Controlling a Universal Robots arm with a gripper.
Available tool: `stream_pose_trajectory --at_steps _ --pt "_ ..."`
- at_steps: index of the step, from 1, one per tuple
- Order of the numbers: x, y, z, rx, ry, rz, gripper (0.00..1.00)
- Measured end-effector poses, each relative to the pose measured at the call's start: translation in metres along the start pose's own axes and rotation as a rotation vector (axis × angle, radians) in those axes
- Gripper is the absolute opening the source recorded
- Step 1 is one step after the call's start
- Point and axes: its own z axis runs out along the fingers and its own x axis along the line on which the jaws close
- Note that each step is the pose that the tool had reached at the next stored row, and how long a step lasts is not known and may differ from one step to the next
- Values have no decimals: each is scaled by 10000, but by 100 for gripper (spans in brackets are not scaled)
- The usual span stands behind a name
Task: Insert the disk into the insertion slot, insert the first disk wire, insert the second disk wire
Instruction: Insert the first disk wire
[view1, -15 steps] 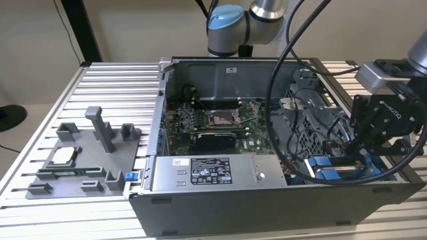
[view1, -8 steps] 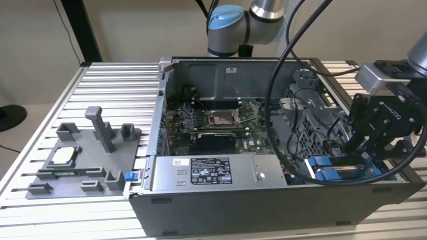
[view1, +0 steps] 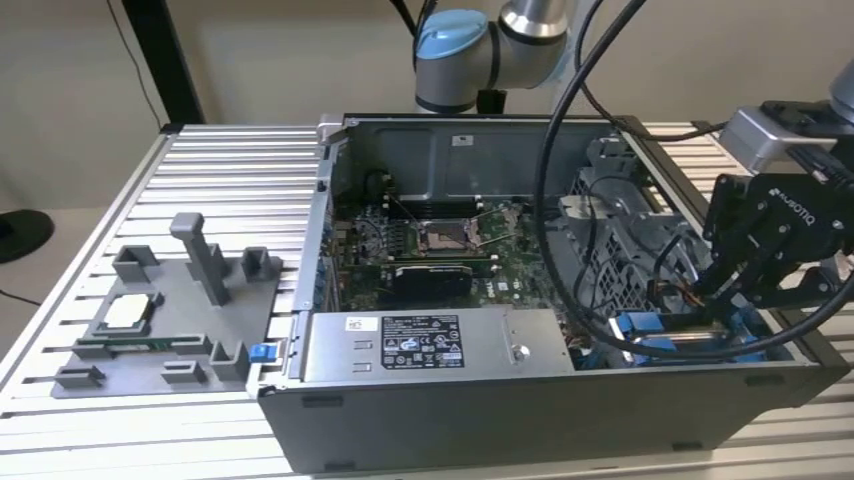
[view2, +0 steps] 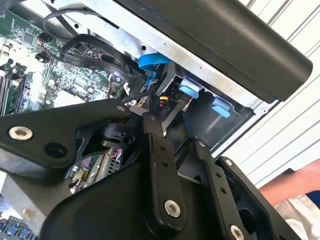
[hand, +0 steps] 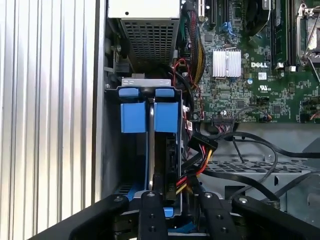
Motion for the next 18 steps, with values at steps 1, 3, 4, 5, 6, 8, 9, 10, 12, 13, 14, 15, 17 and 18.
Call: stream_pose_trajectory --at_steps 1,3,4,5,6,8,9,10,12,13,14,15,17,18 --pt "0 2 -19 0 0 0 100" --pt "0 6 -54 0 -1 0 100" --pt "0 8 -75 0 -1 0 100" --pt "-1 11 -95 0 0 0 100" --pt "-1 13 -115 0 -1 0 100" --pt "-1 18 -159 0 0 0 100" --pt "-1 21 -185 0 -1 0 100" --pt "-1 25 -211 0 -2 0 100" --pt "-1 28 -245 0 -1 0 100" --pt "-1 28 -247 0 -4 -1 100" --pt "-2 28 -248 0 -4 -1 100" --pt "-2 28 -249 0 -2 -1 100" --pt "-9 16 -252 0 2 -2 100" --pt "-15 3 -253 0 1 0 100"
